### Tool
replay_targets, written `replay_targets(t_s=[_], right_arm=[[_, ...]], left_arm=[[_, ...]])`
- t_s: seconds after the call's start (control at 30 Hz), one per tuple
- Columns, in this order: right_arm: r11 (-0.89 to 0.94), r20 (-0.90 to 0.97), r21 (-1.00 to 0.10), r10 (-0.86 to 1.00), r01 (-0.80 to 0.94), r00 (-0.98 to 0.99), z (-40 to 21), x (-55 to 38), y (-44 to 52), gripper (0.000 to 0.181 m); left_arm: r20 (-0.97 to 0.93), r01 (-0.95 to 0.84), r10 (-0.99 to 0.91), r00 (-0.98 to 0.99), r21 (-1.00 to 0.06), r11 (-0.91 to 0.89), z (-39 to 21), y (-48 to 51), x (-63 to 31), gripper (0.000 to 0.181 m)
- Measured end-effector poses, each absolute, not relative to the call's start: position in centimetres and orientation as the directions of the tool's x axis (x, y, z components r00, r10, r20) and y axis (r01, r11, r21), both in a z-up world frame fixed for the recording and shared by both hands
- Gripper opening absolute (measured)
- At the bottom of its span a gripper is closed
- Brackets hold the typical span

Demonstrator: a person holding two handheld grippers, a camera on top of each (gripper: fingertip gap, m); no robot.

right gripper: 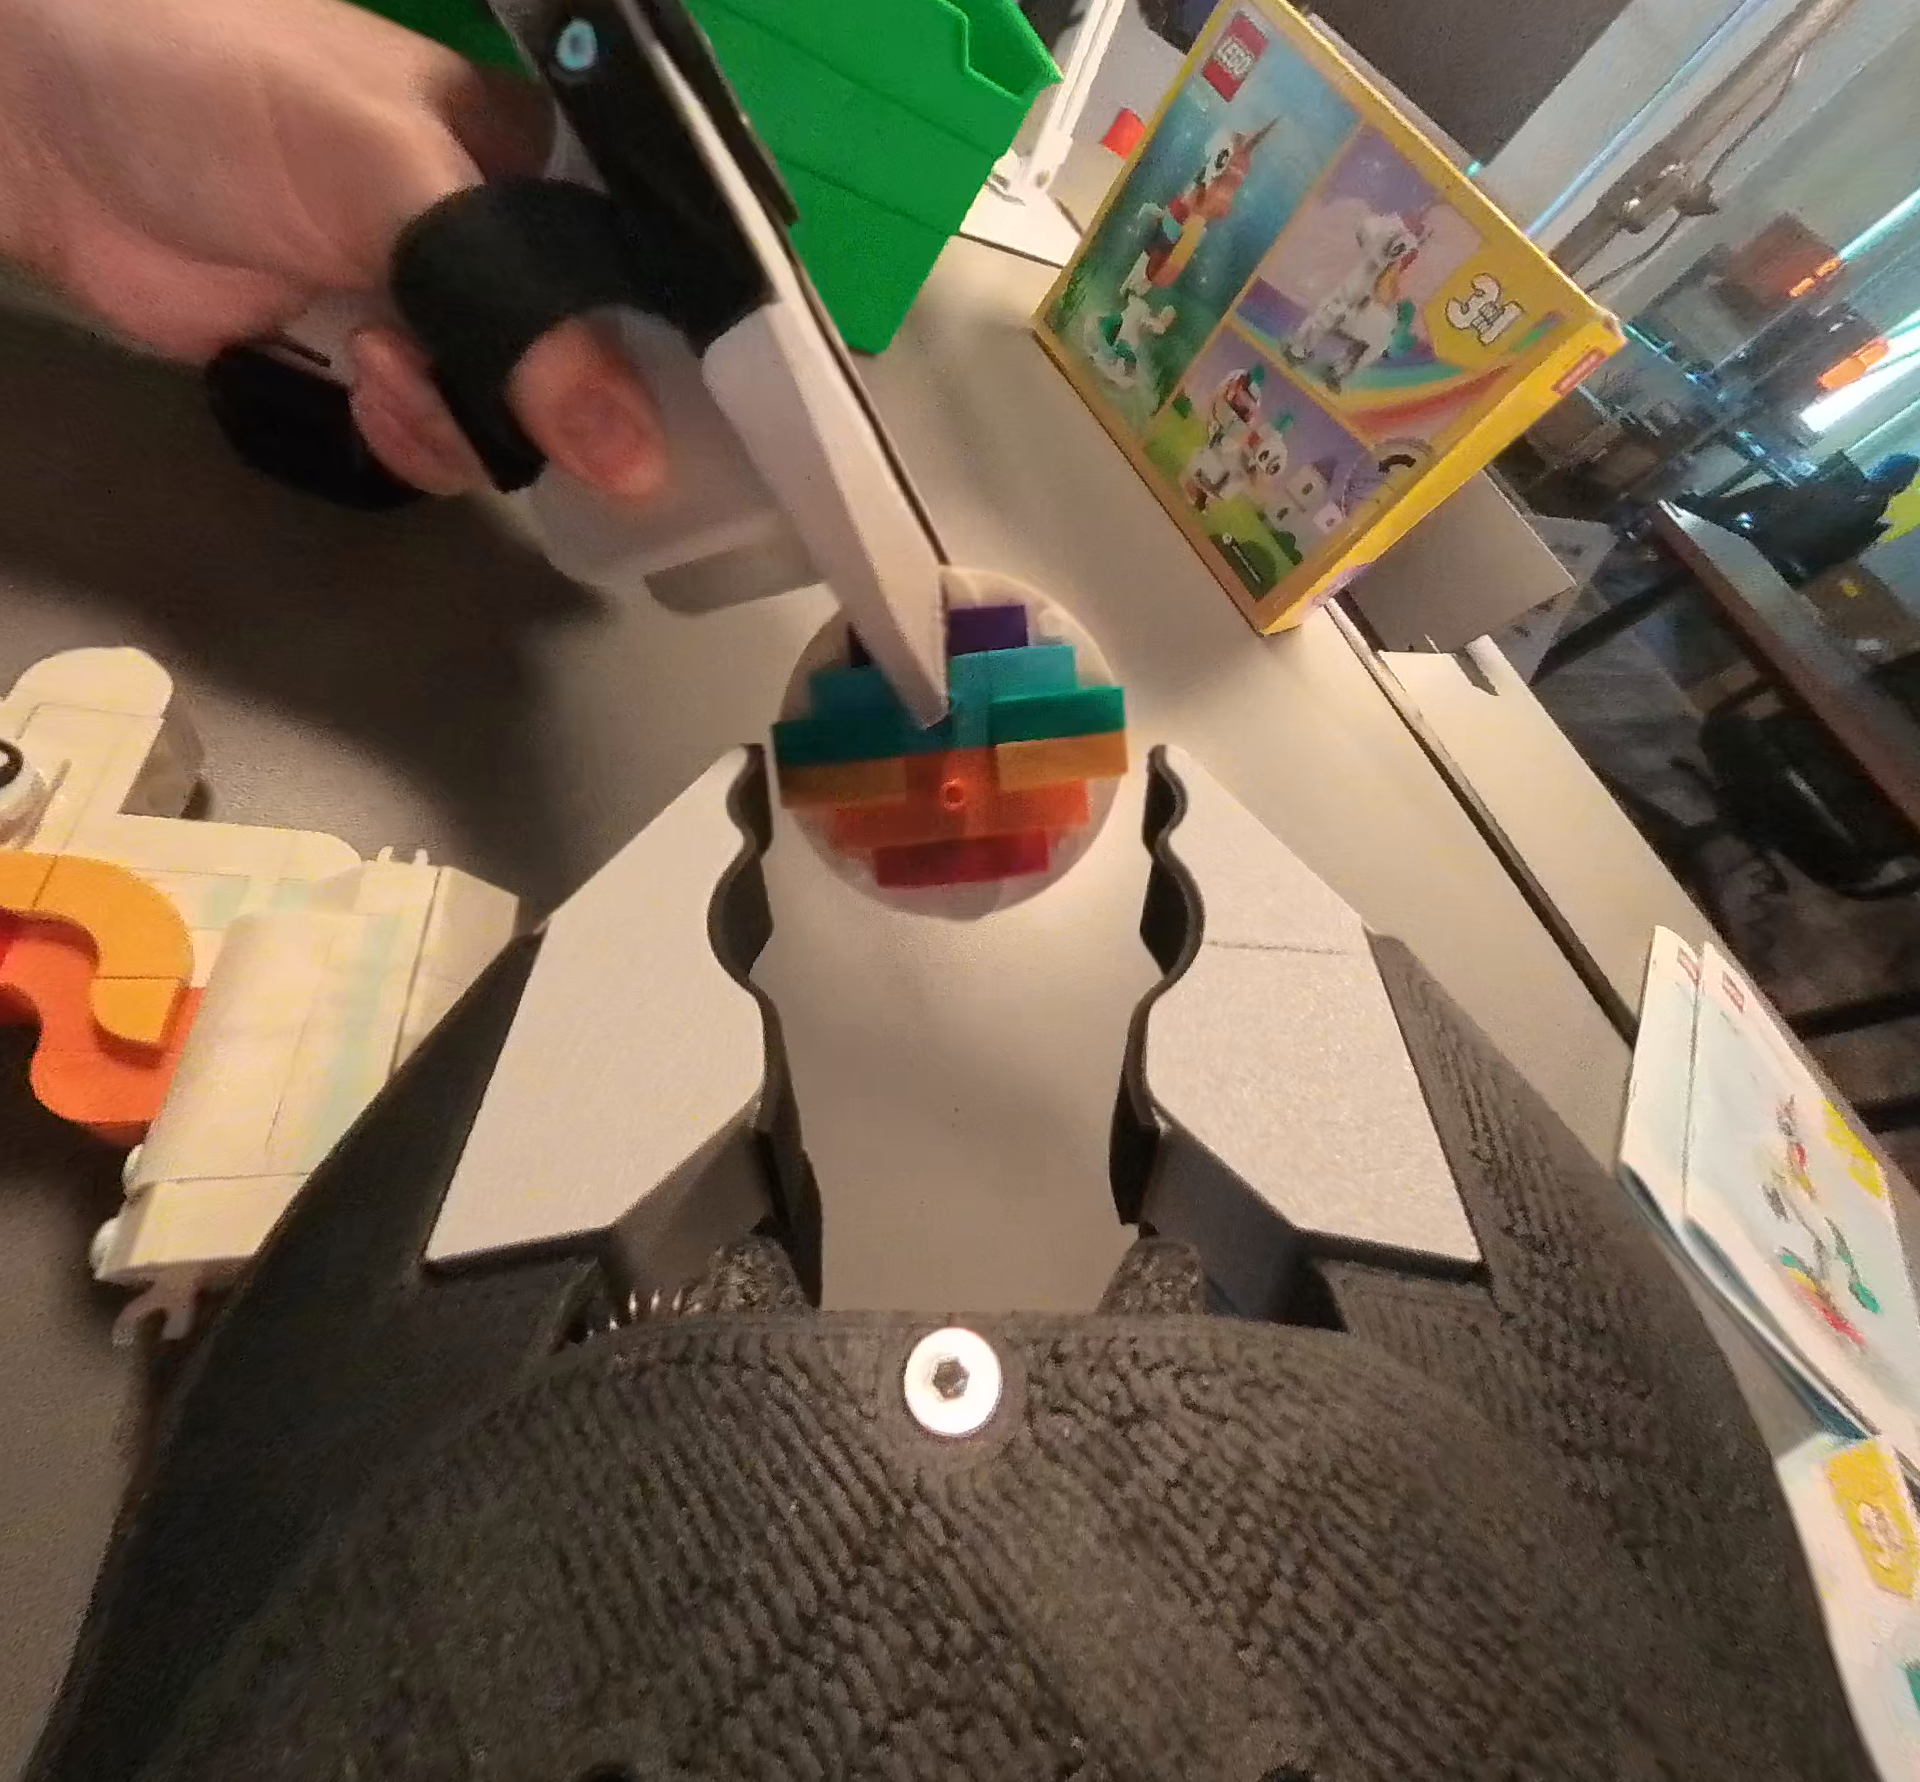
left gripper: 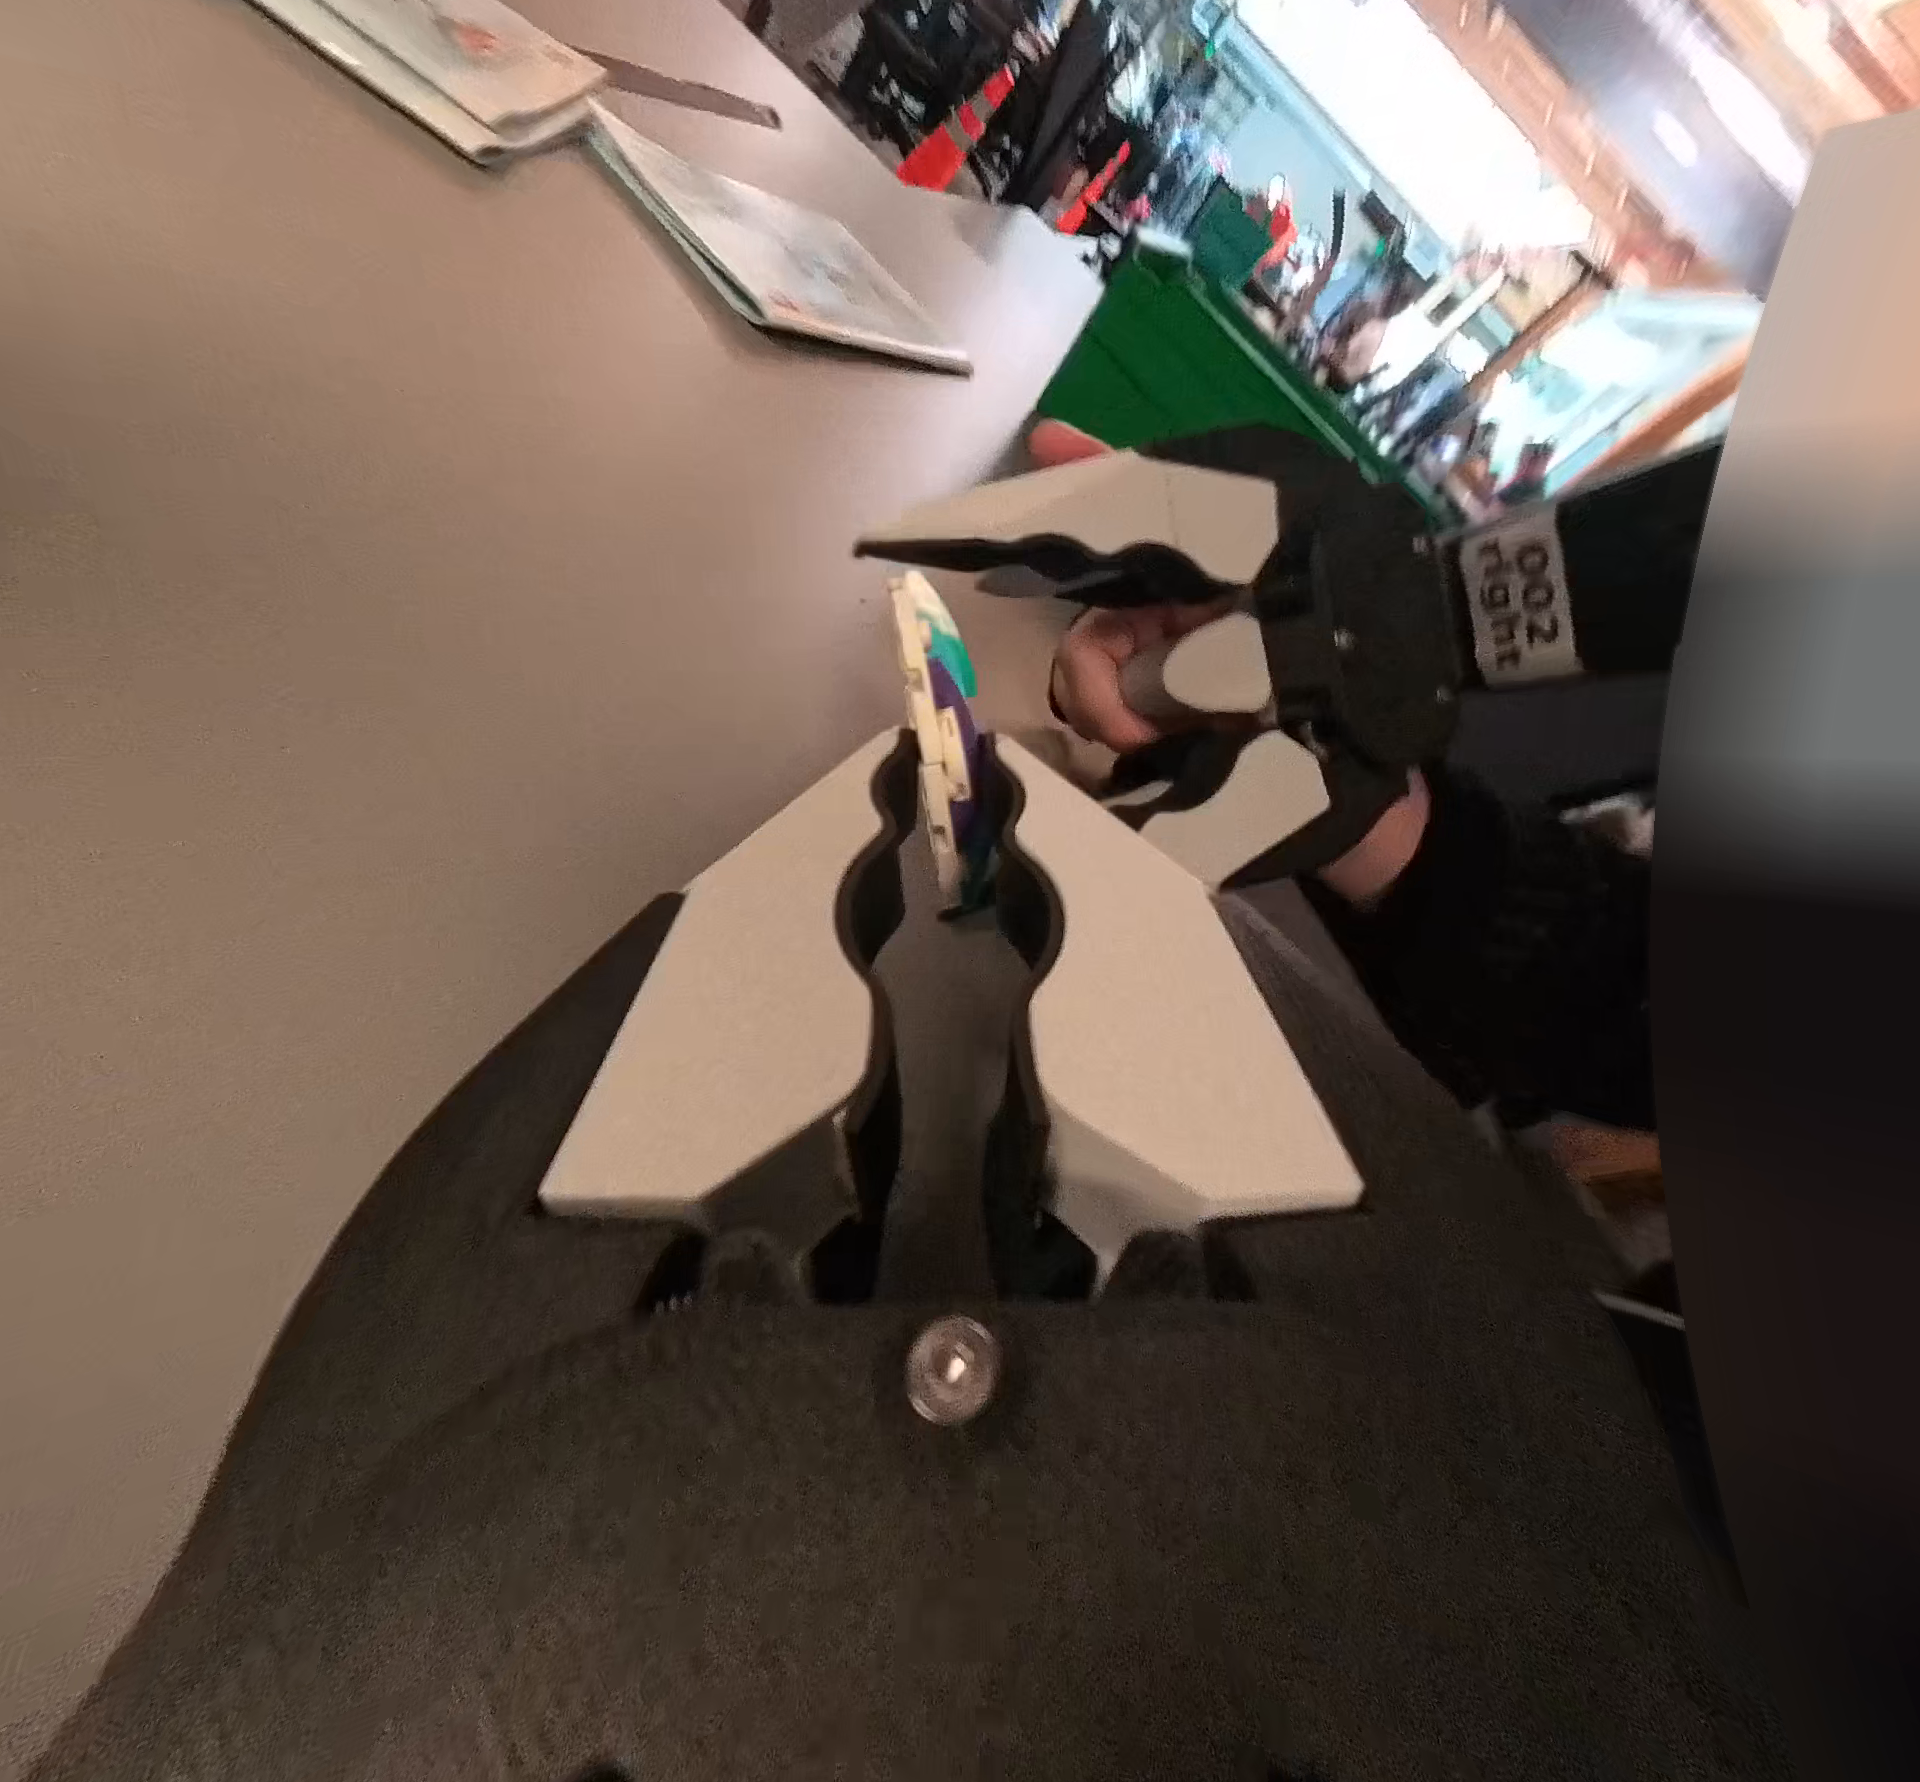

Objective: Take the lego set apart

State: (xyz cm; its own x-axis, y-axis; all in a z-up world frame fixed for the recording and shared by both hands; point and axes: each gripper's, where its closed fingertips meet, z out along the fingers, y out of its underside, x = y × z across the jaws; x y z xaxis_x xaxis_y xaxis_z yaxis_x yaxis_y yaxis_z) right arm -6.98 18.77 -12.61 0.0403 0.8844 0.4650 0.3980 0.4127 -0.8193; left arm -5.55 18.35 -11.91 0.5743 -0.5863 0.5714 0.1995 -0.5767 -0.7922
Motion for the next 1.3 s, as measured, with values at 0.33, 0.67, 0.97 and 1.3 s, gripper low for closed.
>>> replay_targets(t_s=[0.33, 0.67, 0.97, 1.3], right_arm=[[0.423, 0.444, -0.827, 0.896, 0.371, -0.031, -12.4, -7.2, 17.3, 0.067], [0.562, 0.621, -0.681, 0.783, 0.469, -0.035, -13.2, -7.4, 17.7, 0.067], [0.683, 0.867, -0.39, 0.498, 0.618, -0.003, -12.6, -8.0, 19.3, 0.066], [0.72, 0.945, -0.247, 0.326, 0.649, -0.003, -11.4, -7.9, 19.8, 0.067]], left_arm=[[0.555, 0.177, -0.631, 0.542, -0.81, -0.56, -11.5, 18.0, -4.3, 0.012], [0.295, -0.059, -0.639, 0.71, -0.88, -0.472, -12.8, 18.2, -4.2, 0.012], [0.527, 0.189, -0.562, 0.637, -0.814, -0.549, -12.0, 18.9, -4.9, 0.013], [0.629, 0.309, -0.56, 0.539, -0.766, -0.564, -10.9, 19.0, -4.8, 0.014]])
